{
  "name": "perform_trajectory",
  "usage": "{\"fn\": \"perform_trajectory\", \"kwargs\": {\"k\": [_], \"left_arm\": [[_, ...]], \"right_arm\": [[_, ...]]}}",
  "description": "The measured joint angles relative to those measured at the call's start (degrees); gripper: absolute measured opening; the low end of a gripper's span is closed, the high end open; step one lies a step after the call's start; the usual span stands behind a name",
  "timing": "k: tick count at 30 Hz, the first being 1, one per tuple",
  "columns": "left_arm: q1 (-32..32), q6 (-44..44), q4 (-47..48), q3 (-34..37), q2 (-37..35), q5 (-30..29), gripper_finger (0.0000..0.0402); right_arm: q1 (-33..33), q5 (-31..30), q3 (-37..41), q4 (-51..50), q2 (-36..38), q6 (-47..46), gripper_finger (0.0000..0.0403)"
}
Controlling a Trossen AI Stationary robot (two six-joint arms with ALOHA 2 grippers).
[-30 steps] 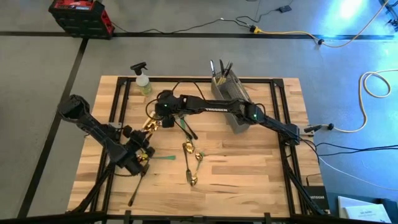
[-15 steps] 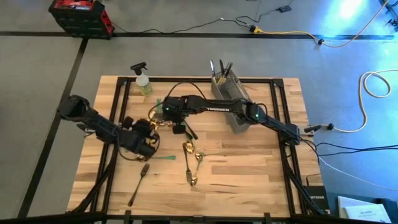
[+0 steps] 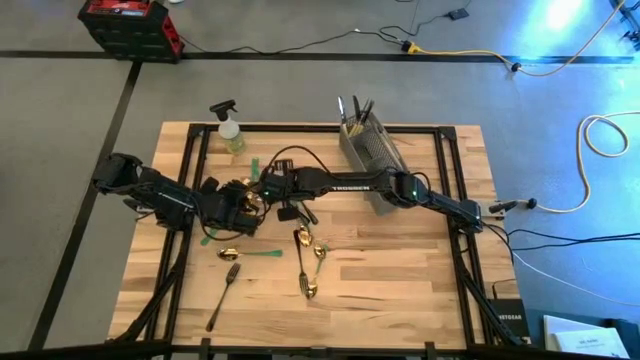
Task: Sort silverware
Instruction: Put the yellow table knife into the silverware basket
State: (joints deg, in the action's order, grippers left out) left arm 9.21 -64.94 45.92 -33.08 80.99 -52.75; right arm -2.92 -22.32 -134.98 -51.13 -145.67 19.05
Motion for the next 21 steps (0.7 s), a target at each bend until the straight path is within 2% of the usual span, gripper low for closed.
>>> {"fn": "perform_trajectory", "kwargs": {"k": [6, 10, 15, 21], "left_arm": [[-0.8, 6.8, -5.1, 0.5, -0.1, 2.2, 0.0072], [-0.8, 10.3, -13.6, 3.9, -0.6, 4.9, 0.0072], [-0.7, 10.9, -20.9, 8.7, -3.0, 5.0, 0.0072], [-0.8, 12.8, -21.5, 9.5, -7.6, 7.7, 0.0072]], "right_arm": [[-0.1, 1.9, 0.0, 0.2, 0.0, -0.6, 0.0], [-0.4, 3.4, 0.7, 3.7, 0.0, -0.4, 0.0], [-1.7, 7.8, 4.0, 7.4, 1.0, -0.6, 0.0], [-2.4, 11.6, 10.8, 20.3, 4.7, -0.7, 0.0]]}}
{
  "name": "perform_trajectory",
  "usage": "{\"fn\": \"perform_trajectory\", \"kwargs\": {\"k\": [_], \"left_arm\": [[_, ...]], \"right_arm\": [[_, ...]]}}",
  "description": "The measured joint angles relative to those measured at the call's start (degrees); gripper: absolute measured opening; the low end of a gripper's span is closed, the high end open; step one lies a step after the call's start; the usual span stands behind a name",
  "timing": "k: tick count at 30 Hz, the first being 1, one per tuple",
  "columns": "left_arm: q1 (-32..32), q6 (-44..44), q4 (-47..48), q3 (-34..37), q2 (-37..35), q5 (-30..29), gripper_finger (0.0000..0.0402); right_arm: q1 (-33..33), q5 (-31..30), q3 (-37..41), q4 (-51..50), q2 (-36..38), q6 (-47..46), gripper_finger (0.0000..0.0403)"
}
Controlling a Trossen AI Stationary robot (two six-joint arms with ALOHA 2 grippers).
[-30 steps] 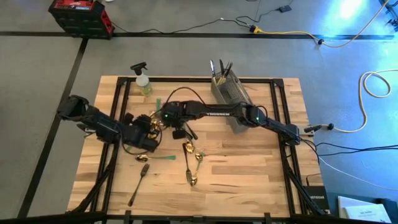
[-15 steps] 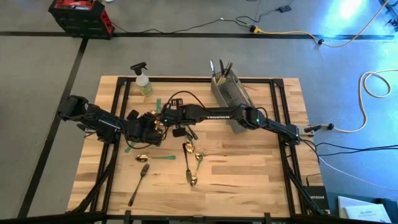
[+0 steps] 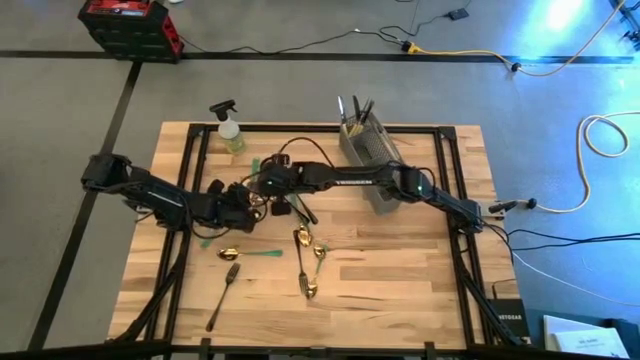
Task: Sort silverware
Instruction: Put the yellow table knife into the silverware basket
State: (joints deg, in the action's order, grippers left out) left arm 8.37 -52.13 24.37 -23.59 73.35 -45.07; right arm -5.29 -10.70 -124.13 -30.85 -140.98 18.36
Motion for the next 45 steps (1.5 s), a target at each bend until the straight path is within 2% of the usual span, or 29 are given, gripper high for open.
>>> {"fn": "perform_trajectory", "kwargs": {"k": [5, 11, 16, 21, 26, 37, 45], "left_arm": [[-0.6, 1.2, 0.0, 0.0, -1.0, 1.6, 0.0072], [-1.0, 0.2, 0.3, 0.0, -1.2, -1.8, 0.0072], [-4.6, 0.2, 0.4, 0.0, -1.8, -0.9, 0.0072], [-9.2, 1.7, 0.5, 0.0, -1.9, 1.0, 0.0072], [-14.1, 6.0, -0.3, 0.0, -1.9, 6.5, 0.0072], [-21.7, 15.5, -7.6, -0.1, -1.9, 12.7, 0.0073], [-27.8, 20.6, -7.9, -0.1, -1.9, 17.5, 0.0073]], "right_arm": [[-0.1, 2.3, 9.4, 12.0, 4.6, -1.2, 0.0], [-1.8, 7.3, 28.7, 33.8, 12.9, -5.0, 0.0], [-2.3, 7.2, 39.6, 41.4, 17.6, -6.4, 0.0], [-2.2, 8.0, 41.8, 41.4, 18.8, -6.5, 0.0], [-2.2, 16.5, 41.9, 41.2, 18.8, -7.5, 0.0006], [-2.2, 17.2, 41.9, 41.0, 18.8, -7.6, 0.008], [-2.2, 18.9, 41.9, 40.0, 18.8, -7.6, 0.0092]]}}
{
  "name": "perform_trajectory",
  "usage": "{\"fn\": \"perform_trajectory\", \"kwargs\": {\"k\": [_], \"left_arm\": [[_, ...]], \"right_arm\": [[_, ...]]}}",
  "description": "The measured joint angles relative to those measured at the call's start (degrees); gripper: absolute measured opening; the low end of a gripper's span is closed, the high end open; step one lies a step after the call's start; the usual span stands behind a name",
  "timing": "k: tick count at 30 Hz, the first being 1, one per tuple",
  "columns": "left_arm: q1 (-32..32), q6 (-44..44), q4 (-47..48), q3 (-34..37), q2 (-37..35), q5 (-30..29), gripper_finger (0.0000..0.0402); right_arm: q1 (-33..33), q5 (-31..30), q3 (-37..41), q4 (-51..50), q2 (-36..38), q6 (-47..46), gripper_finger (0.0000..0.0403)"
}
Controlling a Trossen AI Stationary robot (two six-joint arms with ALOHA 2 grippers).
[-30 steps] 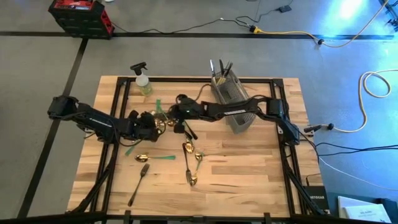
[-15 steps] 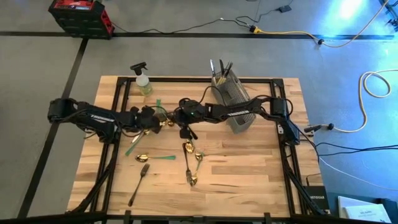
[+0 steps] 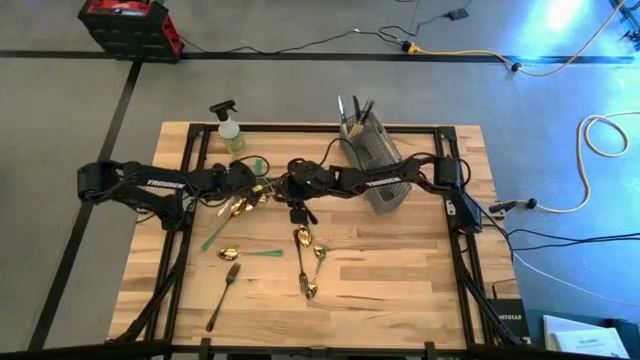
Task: Sort silverware
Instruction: Put the yellow table knife into the silverware basket
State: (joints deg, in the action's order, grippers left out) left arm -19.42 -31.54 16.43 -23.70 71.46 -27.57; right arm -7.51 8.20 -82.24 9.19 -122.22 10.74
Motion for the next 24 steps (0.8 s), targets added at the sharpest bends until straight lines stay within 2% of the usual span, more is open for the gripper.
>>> {"fn": "perform_trajectory", "kwargs": {"k": [4, 7, 16, 24], "left_arm": [[-0.7, 1.3, -3.1, 0.0, 0.0, 3.5, 0.0075], [0.0, 1.8, -5.5, 0.0, 0.0, 6.1, 0.0091], [0.0, 4.4, -4.9, 0.0, 0.0, 6.3, 0.0173], [-0.5, 9.5, -2.4, 0.0, 0.0, 7.0, 0.0191]], "right_arm": [[0.0, 0.0, 0.0, -0.4, 0.0, 0.0, 0.0092], [0.0, 0.0, 0.0, -0.6, -0.1, 0.0, 0.0092], [0.0, 0.0, 0.0, -1.9, -0.1, 0.1, 0.0092], [0.0, 0.4, 0.0, -2.3, -0.1, 0.2, 0.0092]]}}
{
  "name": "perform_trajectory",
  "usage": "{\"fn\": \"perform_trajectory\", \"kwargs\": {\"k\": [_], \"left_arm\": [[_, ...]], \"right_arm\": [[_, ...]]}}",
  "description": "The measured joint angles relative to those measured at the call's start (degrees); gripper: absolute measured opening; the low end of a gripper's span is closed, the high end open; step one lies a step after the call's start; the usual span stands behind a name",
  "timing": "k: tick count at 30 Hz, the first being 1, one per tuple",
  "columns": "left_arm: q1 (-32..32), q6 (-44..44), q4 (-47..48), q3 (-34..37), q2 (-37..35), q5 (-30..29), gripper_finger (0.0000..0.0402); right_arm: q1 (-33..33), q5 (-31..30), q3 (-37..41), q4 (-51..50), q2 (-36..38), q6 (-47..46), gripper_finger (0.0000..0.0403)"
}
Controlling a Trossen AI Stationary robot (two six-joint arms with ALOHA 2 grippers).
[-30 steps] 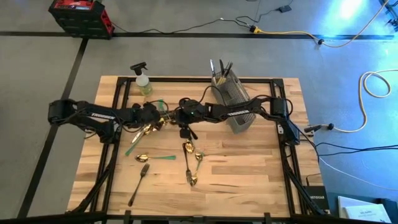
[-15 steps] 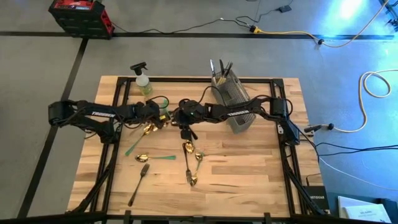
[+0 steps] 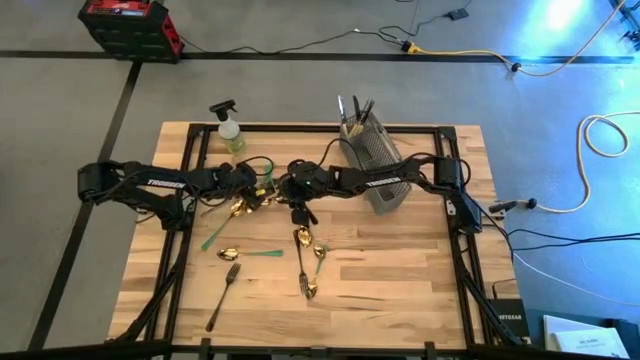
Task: Sort silverware
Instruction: Put the yellow table knife into the silverware basket
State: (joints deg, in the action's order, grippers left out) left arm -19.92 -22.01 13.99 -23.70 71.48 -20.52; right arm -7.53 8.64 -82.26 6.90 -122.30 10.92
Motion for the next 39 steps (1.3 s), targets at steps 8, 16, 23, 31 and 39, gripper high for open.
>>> {"fn": "perform_trajectory", "kwargs": {"k": [8, 16, 23, 31, 39], "left_arm": [[-4.1, 3.2, 1.0, 0.0, 0.1, -0.1, 0.0191], [-6.0, 5.9, 0.1, -0.3, 3.4, 2.5, 0.0163], [-6.0, 6.4, -0.2, -0.2, 3.9, 3.9, 0.0084], [-6.0, 10.7, -0.1, -0.2, 3.9, 3.8, 0.0057], [-5.9, 9.4, -0.2, 0.1, 1.6, 4.2, 0.0057]], "right_arm": [[0.0, 0.0, 0.0, 0.0, 0.0, 0.0, 0.0092], [0.2, 0.4, 0.0, -0.8, 0.0, -0.3, 0.0092], [1.2, 1.4, 0.0, -0.9, 0.0, -0.7, 0.0092], [1.2, 1.1, -0.3, -0.8, 0.1, -0.6, 0.0092], [1.2, 1.0, -0.3, -3.1, 2.6, 0.1, 0.0092]]}}
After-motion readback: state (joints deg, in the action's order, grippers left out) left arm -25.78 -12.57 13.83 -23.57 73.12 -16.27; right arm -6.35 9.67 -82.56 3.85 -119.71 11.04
